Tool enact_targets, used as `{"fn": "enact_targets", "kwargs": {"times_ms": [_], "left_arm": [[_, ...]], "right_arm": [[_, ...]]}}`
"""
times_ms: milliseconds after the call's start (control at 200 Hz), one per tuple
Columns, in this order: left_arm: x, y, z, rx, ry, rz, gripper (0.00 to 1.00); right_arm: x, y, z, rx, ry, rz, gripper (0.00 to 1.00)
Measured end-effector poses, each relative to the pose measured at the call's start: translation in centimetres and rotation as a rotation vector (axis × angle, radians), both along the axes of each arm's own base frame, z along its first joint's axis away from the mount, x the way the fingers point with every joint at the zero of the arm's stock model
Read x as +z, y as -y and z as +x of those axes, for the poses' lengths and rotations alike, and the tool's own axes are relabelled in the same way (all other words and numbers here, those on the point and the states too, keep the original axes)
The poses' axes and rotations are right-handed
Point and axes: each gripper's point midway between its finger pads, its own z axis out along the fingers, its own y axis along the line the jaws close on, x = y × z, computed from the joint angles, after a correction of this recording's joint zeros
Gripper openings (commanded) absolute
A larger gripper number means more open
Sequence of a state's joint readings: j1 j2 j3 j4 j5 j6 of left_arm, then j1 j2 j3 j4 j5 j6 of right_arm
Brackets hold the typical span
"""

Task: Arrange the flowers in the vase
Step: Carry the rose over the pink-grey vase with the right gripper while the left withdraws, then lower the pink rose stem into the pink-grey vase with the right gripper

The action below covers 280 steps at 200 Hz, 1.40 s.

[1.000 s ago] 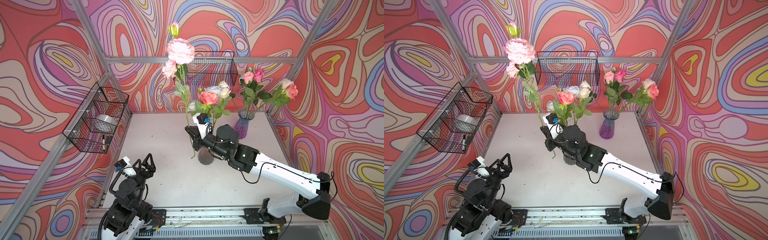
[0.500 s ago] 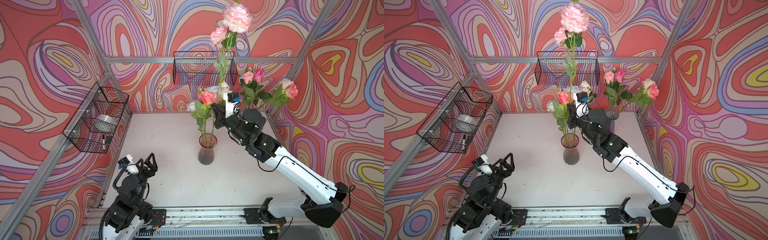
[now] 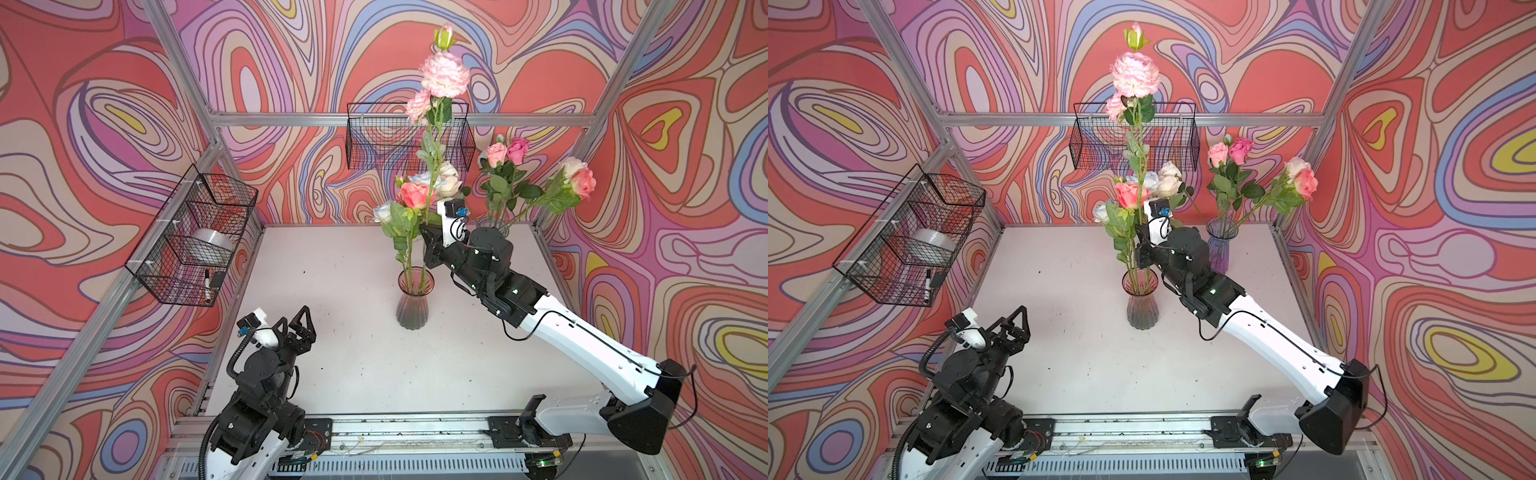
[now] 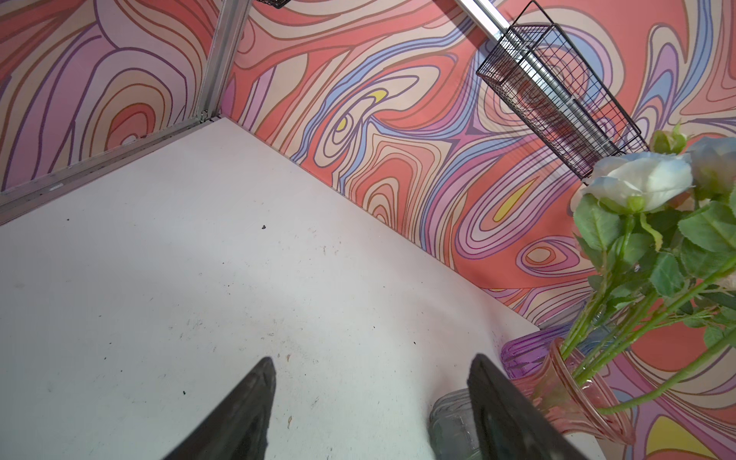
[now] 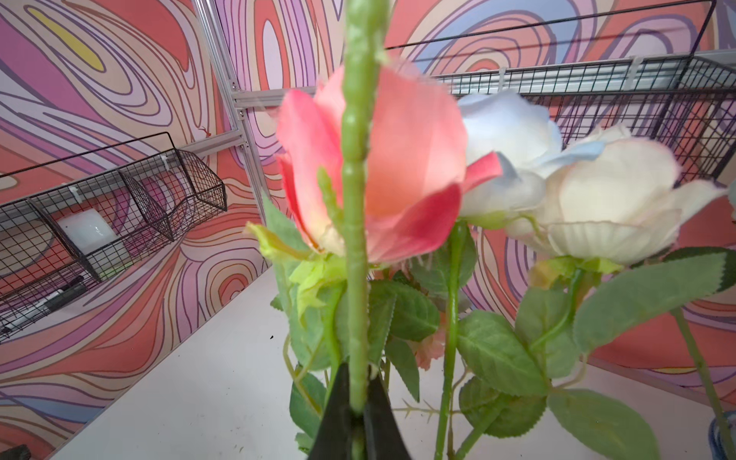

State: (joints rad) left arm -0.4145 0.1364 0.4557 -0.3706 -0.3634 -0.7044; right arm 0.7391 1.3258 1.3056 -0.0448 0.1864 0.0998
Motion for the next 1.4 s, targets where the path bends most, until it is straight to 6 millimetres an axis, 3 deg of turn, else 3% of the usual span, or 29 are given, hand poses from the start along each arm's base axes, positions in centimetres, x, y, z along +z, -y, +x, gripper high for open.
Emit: {"fn": "enact_targets", "kwargs": {"times_ms": [310,571,876,1402], "left_arm": [[0.0,0.0,0.0,0.000,0.000,-0.004,0.76],[-0.1,0.1,0.2,-0.004,-0.008,-0.002,0.77],[-0.1,0.4,0.4,-0.010,-0.003,-0.008,0.76],[-0.6,0.9,0.9,-0.026,-0.017,-0.021,0.77]], "right_arm": [[-4.9,-0.1,0.6,-0.022,-0.038,-0.003,0.00],[-5.4,-0.1,0.7,-0.027,-0.050,0.038,0.04],[-9.2,0.1,0.5,-0.036,-0.135,0.034,0.07],[-12.9,0.5,-0.2,-0.031,-0.192,0.016,0.08]]}}
